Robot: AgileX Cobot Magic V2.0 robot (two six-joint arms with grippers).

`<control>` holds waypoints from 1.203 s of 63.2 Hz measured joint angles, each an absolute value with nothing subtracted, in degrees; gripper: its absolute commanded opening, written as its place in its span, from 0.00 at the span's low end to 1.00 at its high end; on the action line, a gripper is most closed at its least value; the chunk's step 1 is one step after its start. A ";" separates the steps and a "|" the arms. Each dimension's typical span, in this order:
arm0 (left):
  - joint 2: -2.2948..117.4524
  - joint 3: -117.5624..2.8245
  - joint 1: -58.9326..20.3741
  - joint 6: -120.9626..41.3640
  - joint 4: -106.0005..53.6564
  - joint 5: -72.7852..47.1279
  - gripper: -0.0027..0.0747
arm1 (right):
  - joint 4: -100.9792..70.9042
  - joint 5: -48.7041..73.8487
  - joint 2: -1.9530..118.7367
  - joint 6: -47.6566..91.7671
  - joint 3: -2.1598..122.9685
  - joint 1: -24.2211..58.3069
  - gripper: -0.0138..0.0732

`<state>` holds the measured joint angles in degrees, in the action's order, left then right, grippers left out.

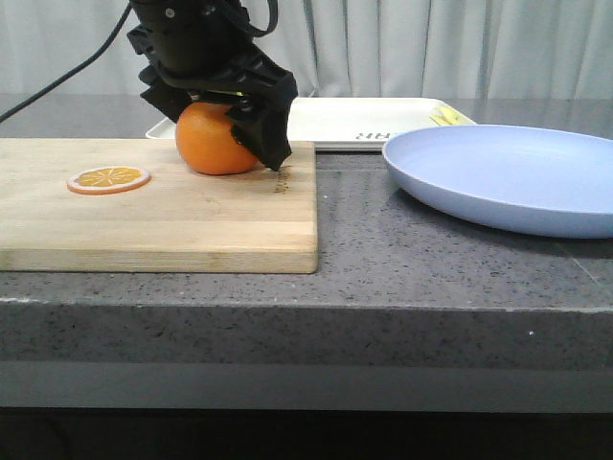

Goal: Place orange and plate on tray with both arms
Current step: 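Lower the left gripper onto the orange on the cutting board and grasp it, then carry the orange with the left gripper over the blue plate and release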

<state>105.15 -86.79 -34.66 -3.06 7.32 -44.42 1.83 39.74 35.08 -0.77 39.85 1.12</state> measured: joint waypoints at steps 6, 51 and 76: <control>105.24 -86.94 -34.66 -3.06 7.22 -44.55 0.76 | 1.83 39.74 35.08 -0.77 39.85 1.12 0.81; 107.21 -100.41 -41.79 -2.98 2.77 -48.97 0.58 | 1.83 39.74 35.08 -0.77 39.85 1.12 0.81; 120.28 -113.74 -50.52 -2.98 1.26 -48.87 0.58 | 1.83 39.74 35.08 -0.77 39.85 1.12 0.81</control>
<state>120.28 -113.74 -50.52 -2.98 1.26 -48.87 1.83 39.74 35.08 -0.77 39.85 1.12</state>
